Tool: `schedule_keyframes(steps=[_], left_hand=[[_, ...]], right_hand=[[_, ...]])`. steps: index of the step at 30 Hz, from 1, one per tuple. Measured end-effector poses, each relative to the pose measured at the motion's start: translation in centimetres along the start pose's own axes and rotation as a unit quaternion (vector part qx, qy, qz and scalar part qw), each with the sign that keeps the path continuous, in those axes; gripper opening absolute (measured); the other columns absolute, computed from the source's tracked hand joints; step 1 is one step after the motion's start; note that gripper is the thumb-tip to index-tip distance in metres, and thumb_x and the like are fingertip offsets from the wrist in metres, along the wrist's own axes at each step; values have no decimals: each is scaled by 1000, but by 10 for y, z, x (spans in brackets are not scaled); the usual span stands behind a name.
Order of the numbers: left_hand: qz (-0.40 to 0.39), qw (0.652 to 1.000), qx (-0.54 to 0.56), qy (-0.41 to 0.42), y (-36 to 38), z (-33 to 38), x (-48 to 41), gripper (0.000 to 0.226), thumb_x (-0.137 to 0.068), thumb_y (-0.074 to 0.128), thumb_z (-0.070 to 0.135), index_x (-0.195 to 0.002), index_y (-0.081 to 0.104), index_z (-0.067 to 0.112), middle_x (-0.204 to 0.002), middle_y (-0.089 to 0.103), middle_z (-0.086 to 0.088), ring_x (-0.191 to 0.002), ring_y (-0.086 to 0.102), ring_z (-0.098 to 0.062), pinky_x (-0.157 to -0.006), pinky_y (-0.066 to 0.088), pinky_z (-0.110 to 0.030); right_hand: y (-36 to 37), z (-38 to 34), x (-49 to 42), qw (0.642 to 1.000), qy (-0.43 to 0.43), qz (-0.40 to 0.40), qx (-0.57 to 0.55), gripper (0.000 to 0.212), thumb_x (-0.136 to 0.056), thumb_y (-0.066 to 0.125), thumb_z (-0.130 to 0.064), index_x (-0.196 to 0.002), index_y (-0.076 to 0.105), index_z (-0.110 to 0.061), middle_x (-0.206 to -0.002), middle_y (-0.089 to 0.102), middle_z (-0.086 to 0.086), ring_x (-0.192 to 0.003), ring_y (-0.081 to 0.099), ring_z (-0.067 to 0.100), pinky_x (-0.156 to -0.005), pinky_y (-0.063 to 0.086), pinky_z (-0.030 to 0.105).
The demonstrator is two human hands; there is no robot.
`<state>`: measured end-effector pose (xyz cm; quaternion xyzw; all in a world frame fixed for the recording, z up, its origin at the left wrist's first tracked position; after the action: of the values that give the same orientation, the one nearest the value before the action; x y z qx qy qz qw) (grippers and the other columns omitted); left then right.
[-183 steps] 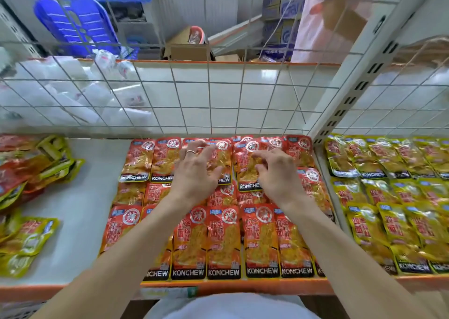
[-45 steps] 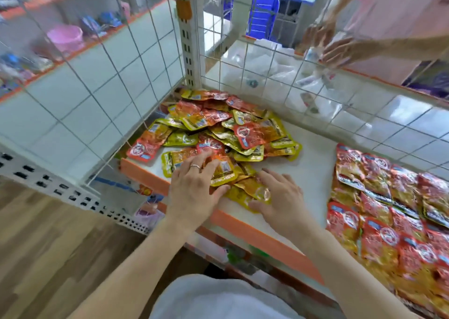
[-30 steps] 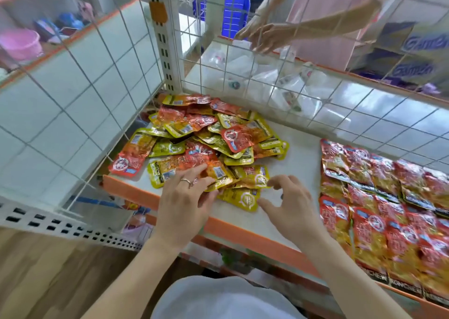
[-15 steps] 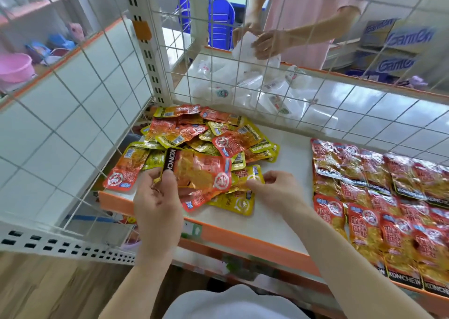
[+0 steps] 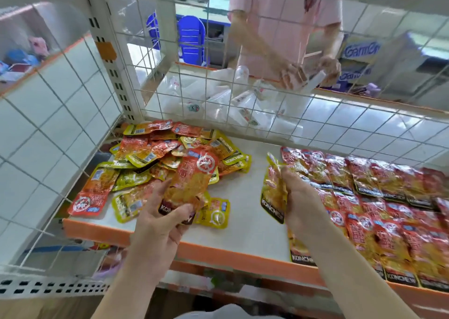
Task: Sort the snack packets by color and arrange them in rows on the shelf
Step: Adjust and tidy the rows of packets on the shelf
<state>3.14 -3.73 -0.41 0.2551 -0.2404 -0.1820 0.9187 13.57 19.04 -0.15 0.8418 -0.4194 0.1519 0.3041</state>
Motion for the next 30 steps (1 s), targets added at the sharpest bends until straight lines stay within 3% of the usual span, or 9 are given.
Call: schedule_keyframes(steps=[3, 6, 10, 13, 15, 20, 23, 26, 30], left_hand=[[-19, 998, 44, -38, 18, -10, 0, 70, -49, 82, -8, -111, 62, 19, -92, 75, -15, -76, 75, -29, -61, 61, -31], [-73, 994, 47, -64, 34, -21, -3, 55, -65, 67, -8, -114, 57, 16, -90, 75, -13, -73, 76, -27, -58, 61, -30], [-121, 987, -4, -109, 55, -40, -7, 38, -79, 61, 7, -117, 58, 10, -102, 74, -18, -85, 75, -31, -60, 60, -28], [-124, 984, -43, -121, 74, -59, -10, 29, -76, 70, 10, -104, 62, 10, -89, 75, -14, -73, 74, -24, -59, 59, -27], [-130, 982, -60, -123, 87, -72, -7, 39, -66, 80, 5, -100, 63, 10, -88, 75, -12, -69, 72, -20, -59, 59, -27], [-142, 980, -91, -101, 121, -99, 14, 22, -71, 68, 5, -91, 59, 10, -75, 74, -6, -58, 70, -16, -53, 57, -26], [-143, 981, -103, -85, 144, -115, 35, 23, -69, 69, 2, -83, 53, 10, -67, 72, -4, -51, 67, -16, -47, 54, -26], [-136, 979, -132, -77, 167, -138, 60, 19, -73, 67, 2, -83, 54, 13, -71, 73, -4, -53, 68, -16, -53, 54, -31], [-143, 972, -160, -93, 205, -179, 105, 33, -68, 72, 12, -99, 62, 18, -83, 76, -1, -65, 72, -18, -55, 57, -34]], right_hand=[[-5, -4, 12, 997, 26, -73, -17, 17, -96, 56, -15, -94, 72, -8, -85, 71, 7, -67, 71, 21, -61, 60, 32], [-12, -13, 25, 995, -21, -101, -10, 16, -93, 54, -3, -97, 69, -8, -84, 73, 8, -69, 71, 18, -60, 61, 32], [-35, -22, 43, 995, -74, -59, 24, 29, -78, 66, -8, -106, 68, -12, -107, 74, 11, -92, 71, 23, -75, 63, 40], [-56, -30, 58, 993, -98, -16, 59, 37, -76, 68, -14, -114, 66, -13, -109, 75, 9, -97, 72, 23, -76, 63, 37], [-74, -35, 65, 991, -114, 15, 68, 44, -76, 70, -17, -119, 63, -13, -108, 75, 7, -98, 72, 24, -77, 62, 39], [-125, -48, 82, 989, -123, 47, 62, 60, -76, 72, -23, -133, 54, -18, -111, 74, 10, -102, 72, 25, -81, 61, 40], [-153, -58, 97, 990, -124, 5, 60, 44, -80, 67, -11, -123, 60, -20, -108, 75, 10, -99, 72, 24, -77, 61, 34], [-187, -69, 117, 990, -122, -13, 69, 46, -80, 67, -5, -124, 61, -17, -109, 75, 11, -101, 72, 25, -83, 59, 39], [-250, -88, 145, 983, -149, 23, 104, 33, -82, 71, -9, -115, 69, -10, -108, 76, 9, -102, 72, 26, -89, 57, 41]])
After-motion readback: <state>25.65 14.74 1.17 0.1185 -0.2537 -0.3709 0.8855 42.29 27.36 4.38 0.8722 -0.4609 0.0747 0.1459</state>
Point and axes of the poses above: each hand's wrist, its own x-axis away from the middle knuckle, its own y-axis out of the palm, z = x × y, the point moved 4 cm from there along -x, towards the middle knuckle
